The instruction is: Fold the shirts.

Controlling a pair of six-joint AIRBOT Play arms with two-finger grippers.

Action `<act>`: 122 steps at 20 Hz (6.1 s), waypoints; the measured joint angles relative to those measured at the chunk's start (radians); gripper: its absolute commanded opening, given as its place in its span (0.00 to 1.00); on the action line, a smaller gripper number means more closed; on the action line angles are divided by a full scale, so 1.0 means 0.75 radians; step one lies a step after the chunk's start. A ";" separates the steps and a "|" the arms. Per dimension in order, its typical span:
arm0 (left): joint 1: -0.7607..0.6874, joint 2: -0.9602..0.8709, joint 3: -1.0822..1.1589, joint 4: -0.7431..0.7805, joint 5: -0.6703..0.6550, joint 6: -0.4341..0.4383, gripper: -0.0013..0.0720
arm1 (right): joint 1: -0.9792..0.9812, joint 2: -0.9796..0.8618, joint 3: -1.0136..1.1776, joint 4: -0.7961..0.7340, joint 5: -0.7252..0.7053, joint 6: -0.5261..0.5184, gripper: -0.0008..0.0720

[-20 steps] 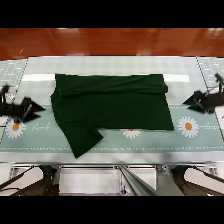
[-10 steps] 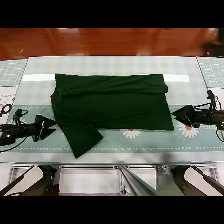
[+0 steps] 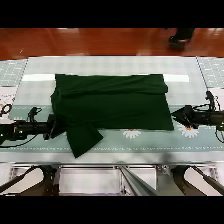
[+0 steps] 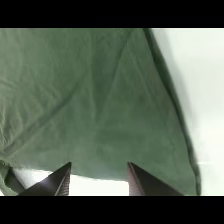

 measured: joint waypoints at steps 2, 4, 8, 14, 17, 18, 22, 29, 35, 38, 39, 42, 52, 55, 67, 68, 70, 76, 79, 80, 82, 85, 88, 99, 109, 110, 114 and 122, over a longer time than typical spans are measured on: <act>-0.048 -0.014 0.022 0.014 0.017 0.017 0.04 | -0.008 0.000 0.000 -0.001 -0.012 -0.001 0.58; -0.075 -0.020 0.060 0.023 0.012 0.031 0.04 | -0.044 0.000 0.000 -0.006 -0.023 0.001 0.58; -0.096 -0.010 0.134 0.020 -0.055 0.043 0.04 | -0.151 0.000 -0.010 -0.209 -0.018 0.124 0.58; -0.103 0.003 0.166 0.010 -0.097 0.047 0.04 | -0.194 -0.083 -0.044 -0.323 0.039 0.225 0.58; -0.103 0.004 0.169 0.007 -0.097 0.049 0.04 | -0.200 -0.166 -0.047 -0.232 0.040 0.179 0.58; -0.103 0.004 0.169 0.007 -0.097 0.049 0.04 | -0.200 -0.198 -0.048 -0.198 0.040 0.161 0.58; -0.103 0.004 0.170 0.006 -0.084 0.049 0.04 | -0.145 -0.300 -0.034 -0.098 0.044 0.104 0.55; -0.068 0.005 0.205 0.006 -0.100 0.060 0.04 | 0.051 -0.355 0.118 -0.076 0.005 0.071 0.04; -0.007 -0.013 0.399 0.005 -0.160 0.074 0.04 | 0.099 -0.337 0.307 -0.105 0.053 0.061 0.04; -0.048 -0.090 0.561 0.007 -0.137 0.039 0.04 | 0.153 -0.389 0.439 -0.078 0.020 0.063 0.04; -0.071 -0.134 0.630 0.006 -0.133 0.025 0.04 | 0.178 -0.417 0.491 -0.075 -0.003 0.071 0.04; -0.135 -0.295 0.850 0.006 -0.123 -0.032 0.04 | 0.240 -0.516 0.649 -0.062 -0.070 0.113 0.04; -0.229 -0.829 1.546 0.006 -0.167 -0.224 0.04 | 0.314 -0.881 1.123 0.000 -0.172 0.204 0.04; -0.237 -0.933 1.671 0.006 -0.175 -0.254 0.04 | 0.333 -0.960 1.202 0.011 -0.195 0.224 0.04; -0.166 -0.994 1.834 0.033 -0.365 -0.258 0.71 | 0.235 -0.975 1.295 0.033 -0.147 0.243 0.58; -0.147 -0.960 1.836 0.065 -0.399 -0.244 0.71 | 0.196 -0.941 1.298 0.011 -0.101 0.243 0.58; -0.111 -0.857 1.807 0.140 -0.434 -0.207 0.71 | 0.123 -0.870 1.269 -0.065 -0.048 0.246 0.58; -0.098 -0.334 1.261 0.156 -0.217 -0.036 0.71 | 0.049 -0.778 0.956 -0.038 -0.129 0.200 0.59; -0.113 -0.067 0.939 0.062 -0.095 0.042 0.71 | 0.093 -0.842 0.886 0.077 -0.168 0.156 0.59; -0.116 0.006 0.856 0.039 -0.057 0.057 0.71 | 0.109 -0.866 0.878 0.112 -0.186 0.147 0.59; -0.121 0.109 0.741 0.011 -0.026 0.076 0.71 | 0.147 -0.921 0.881 0.166 -0.199 0.148 0.59; -0.127 0.185 0.658 -0.015 -0.015 0.090 0.71 | 0.209 -0.989 0.928 0.231 -0.203 0.173 0.59; -0.130 0.213 0.627 -0.030 -0.017 0.090 0.71 | 0.271 -1.049 1.002 0.258 -0.207 0.206 0.59; -0.138 0.225 0.610 -0.040 0.003 0.090 0.21 | 0.411 -1.079 1.224 0.189 -0.128 0.207 0.04; -0.756 0.098 0.688 -0.071 0.304 0.070 0.04 | 0.330 -0.356 0.997 -0.199 0.058 0.201 0.04; -0.849 0.022 0.748 -0.026 0.337 0.021 0.04 | 0.323 -0.262 0.945 -0.212 0.069 0.197 0.04; -1.134 -0.359 1.133 0.122 0.298 -0.149 0.04 | 0.314 0.083 0.738 -0.201 0.085 0.202 0.04; -1.528 -0.992 1.892 0.357 -0.019 -0.487 0.04 | 0.311 0.466 0.541 -0.098 0.127 0.225 0.04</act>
